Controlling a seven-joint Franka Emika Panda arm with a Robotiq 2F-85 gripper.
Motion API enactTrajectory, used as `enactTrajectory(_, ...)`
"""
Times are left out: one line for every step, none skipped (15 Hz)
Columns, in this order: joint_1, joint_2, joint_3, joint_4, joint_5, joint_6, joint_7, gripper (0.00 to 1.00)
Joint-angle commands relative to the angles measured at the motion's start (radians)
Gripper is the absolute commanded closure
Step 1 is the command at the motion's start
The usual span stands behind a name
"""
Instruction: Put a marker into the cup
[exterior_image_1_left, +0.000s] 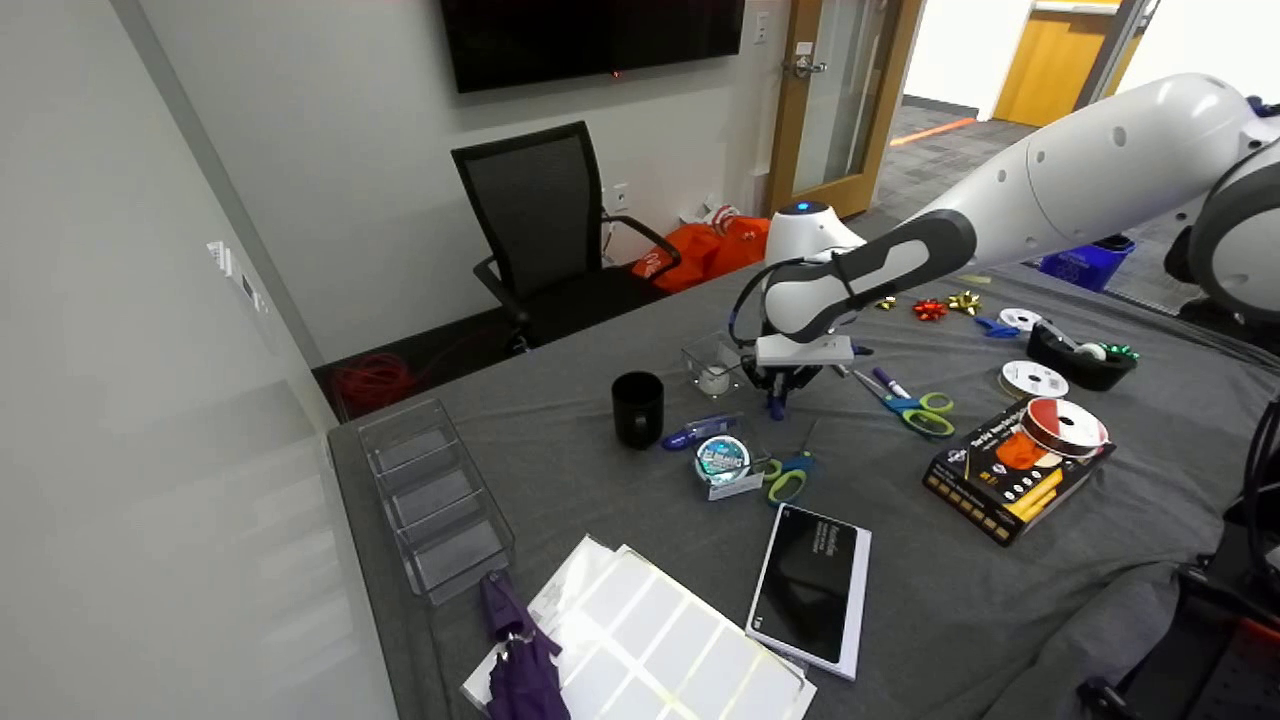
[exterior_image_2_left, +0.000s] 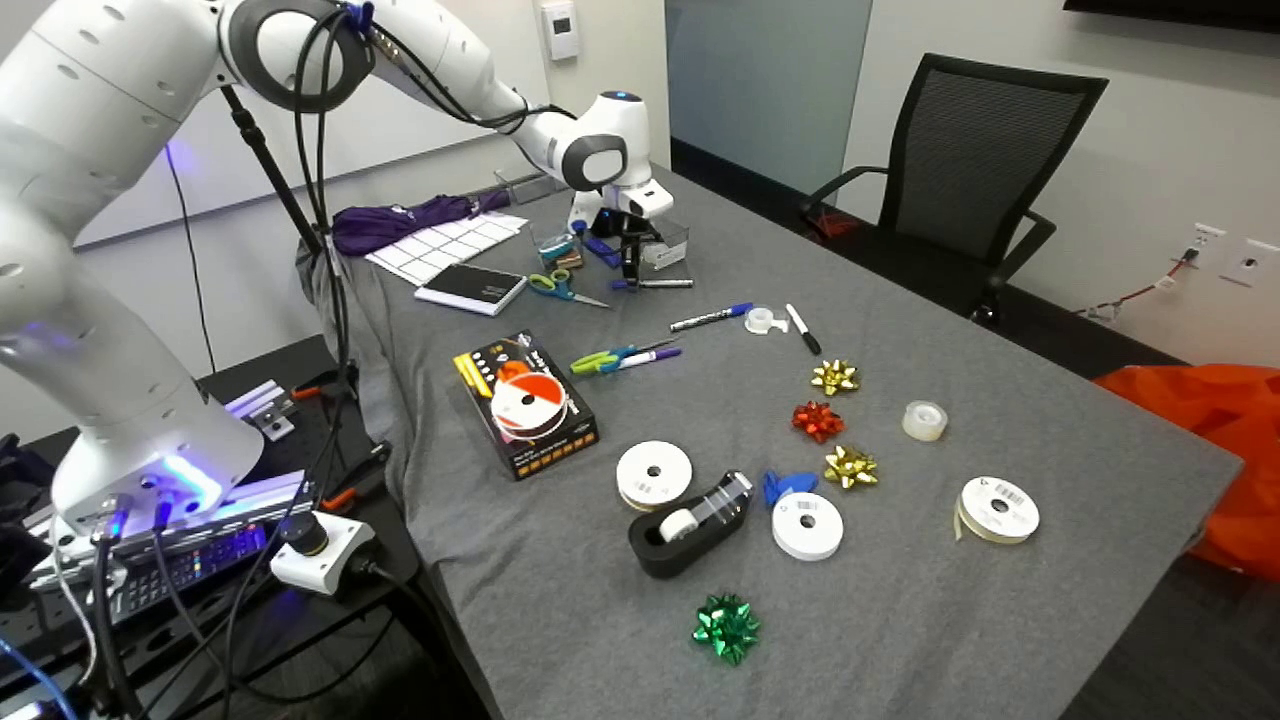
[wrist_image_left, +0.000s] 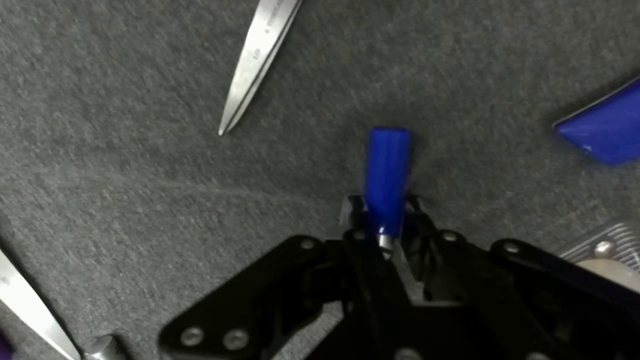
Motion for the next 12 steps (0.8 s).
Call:
enactTrajectory(-0.003,-0.009,-0.007,0.002,0.000,-0.028,-0.008,0.95)
enactTrajectory(-0.006,-0.023,-0.005,-0.011,0.001,-0.029,-0.016,0.95)
enactTrajectory(-0.008,-0.036,-0.004,-0.022,0.001,-0.031,-0.023,0.95)
enactTrajectory(-0.011,-0.043,-0.002,-0.029,0.002,-0.033,-0.029,0.95)
enactTrajectory(-0.015,-0.054,0.000,-0.036,0.003,-0.038,-0.038,0.95)
enactTrajectory(-0.018,-0.065,0.001,-0.044,0.003,-0.043,-0.046,0.95)
enactTrajectory(-0.020,-0.076,0.002,-0.051,0.003,-0.045,-0.052,0.95)
enactTrajectory(-0.022,-0.086,0.002,-0.059,0.002,-0.047,-0.060,0.95)
enactTrajectory(-0.023,-0.095,0.000,-0.066,0.001,-0.047,-0.066,0.95)
enactTrajectory(-0.025,-0.107,0.000,-0.076,0.001,-0.047,-0.074,0.95)
enactTrajectory(-0.026,-0.116,-0.001,-0.083,0.000,-0.050,-0.081,0.95)
enactTrajectory(-0.028,-0.125,-0.001,-0.090,0.000,-0.053,-0.088,0.95)
